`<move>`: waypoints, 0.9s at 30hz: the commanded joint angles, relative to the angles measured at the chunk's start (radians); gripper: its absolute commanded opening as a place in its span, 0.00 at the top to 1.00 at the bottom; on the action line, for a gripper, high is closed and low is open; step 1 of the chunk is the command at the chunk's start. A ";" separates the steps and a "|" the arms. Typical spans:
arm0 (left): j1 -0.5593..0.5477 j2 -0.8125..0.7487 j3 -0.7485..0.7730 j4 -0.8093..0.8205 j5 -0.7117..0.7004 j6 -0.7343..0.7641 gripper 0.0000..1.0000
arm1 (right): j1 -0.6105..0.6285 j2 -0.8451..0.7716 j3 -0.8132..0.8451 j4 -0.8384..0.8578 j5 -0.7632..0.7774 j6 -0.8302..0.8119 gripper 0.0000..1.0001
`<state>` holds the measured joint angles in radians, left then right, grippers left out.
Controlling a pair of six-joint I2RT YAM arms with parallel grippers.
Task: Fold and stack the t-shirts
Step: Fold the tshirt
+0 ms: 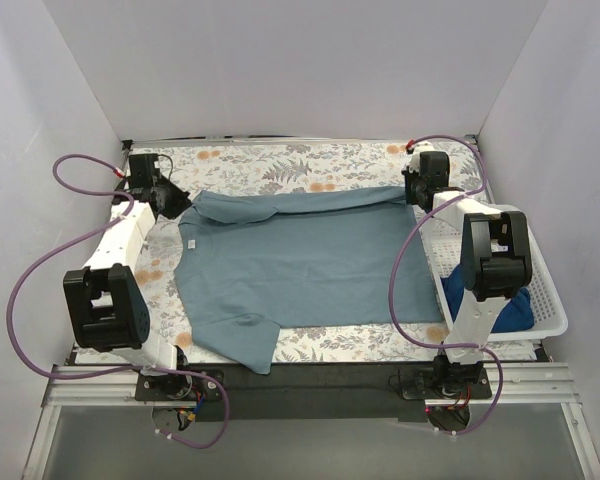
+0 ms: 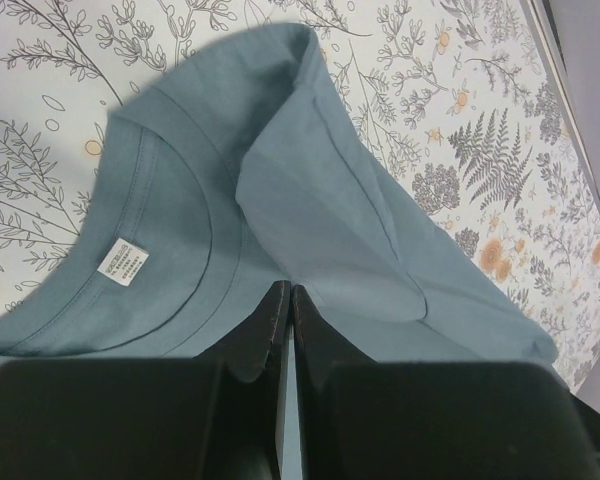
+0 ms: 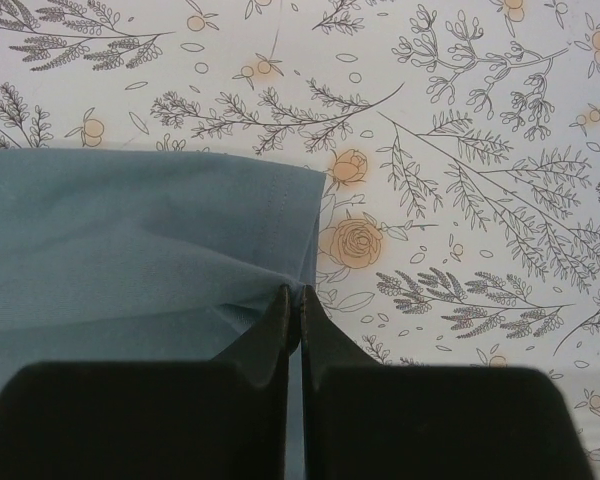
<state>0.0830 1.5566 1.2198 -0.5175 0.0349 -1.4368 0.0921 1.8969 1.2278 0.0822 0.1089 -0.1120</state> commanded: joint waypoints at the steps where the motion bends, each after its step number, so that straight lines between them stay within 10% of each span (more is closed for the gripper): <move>1: 0.008 -0.081 0.009 -0.010 0.016 0.001 1.00 | -0.008 -0.036 0.001 -0.006 0.020 0.014 0.99; 9: 0.006 -0.119 -0.020 -0.032 0.079 -0.008 1.00 | -0.009 -0.050 -0.010 -0.013 -0.006 0.021 0.96; 16: 0.004 -0.165 -0.078 -0.033 0.109 -0.017 1.00 | -0.008 -0.099 -0.027 -0.033 -0.020 0.063 0.54; 27: -0.005 -0.188 -0.106 -0.039 0.135 -0.013 1.00 | -0.002 -0.229 -0.013 -0.039 -0.236 0.197 0.55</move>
<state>0.0822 1.4231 1.1191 -0.5495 0.1486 -1.4513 0.0910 1.6974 1.1820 0.0242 -0.0010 -0.0040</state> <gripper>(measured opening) 0.010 0.453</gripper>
